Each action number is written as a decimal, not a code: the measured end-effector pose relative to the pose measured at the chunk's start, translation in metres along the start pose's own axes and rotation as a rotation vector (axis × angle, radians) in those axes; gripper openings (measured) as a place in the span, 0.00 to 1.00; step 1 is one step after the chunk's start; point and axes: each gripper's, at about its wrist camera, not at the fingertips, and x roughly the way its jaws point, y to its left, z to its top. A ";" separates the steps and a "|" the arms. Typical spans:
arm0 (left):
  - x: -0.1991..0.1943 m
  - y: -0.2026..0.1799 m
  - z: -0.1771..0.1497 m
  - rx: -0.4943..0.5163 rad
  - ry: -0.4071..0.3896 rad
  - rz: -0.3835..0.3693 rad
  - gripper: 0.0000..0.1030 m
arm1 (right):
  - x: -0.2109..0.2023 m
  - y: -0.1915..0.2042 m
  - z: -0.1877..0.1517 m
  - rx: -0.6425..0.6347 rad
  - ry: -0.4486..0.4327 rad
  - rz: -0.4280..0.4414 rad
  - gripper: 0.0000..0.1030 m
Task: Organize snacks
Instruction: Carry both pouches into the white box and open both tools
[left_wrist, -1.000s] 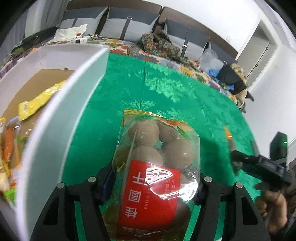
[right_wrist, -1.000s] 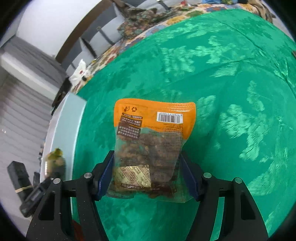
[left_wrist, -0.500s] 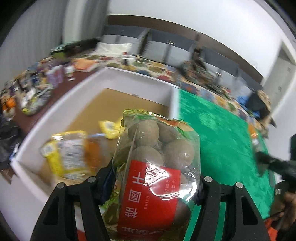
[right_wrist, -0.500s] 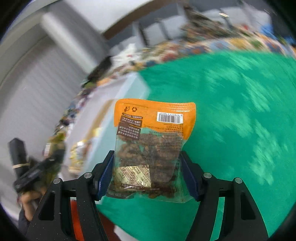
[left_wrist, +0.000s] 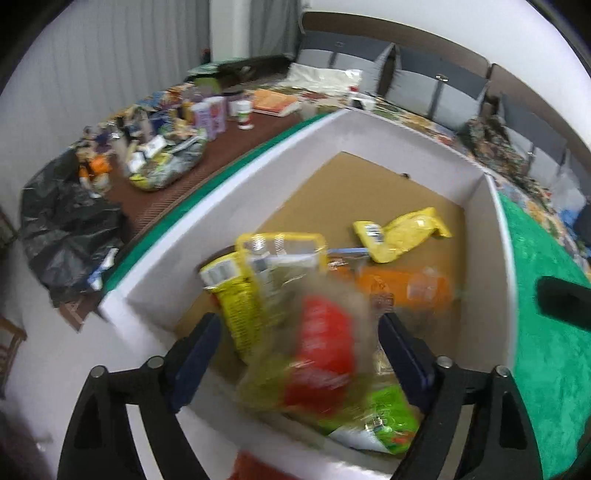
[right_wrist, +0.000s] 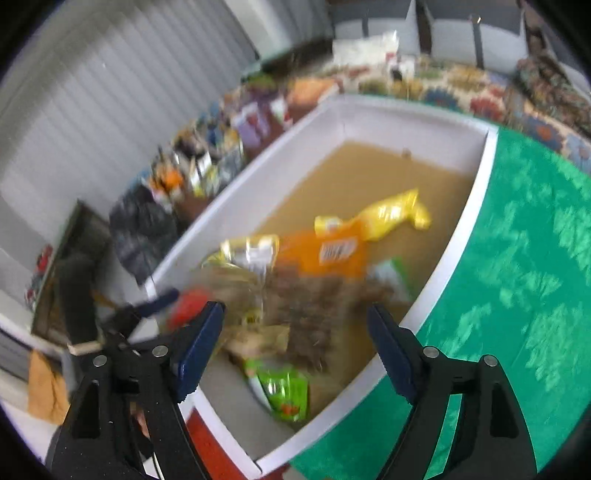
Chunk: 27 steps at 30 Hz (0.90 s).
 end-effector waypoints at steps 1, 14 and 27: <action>-0.003 0.000 -0.002 0.007 -0.010 0.017 0.86 | -0.002 -0.002 -0.002 0.003 -0.008 0.000 0.81; -0.071 -0.053 -0.005 0.050 -0.131 0.191 0.96 | -0.068 -0.002 -0.019 -0.069 -0.129 -0.224 0.81; -0.092 -0.048 -0.008 0.025 -0.126 0.084 0.99 | -0.079 0.014 -0.039 -0.140 -0.158 -0.304 0.81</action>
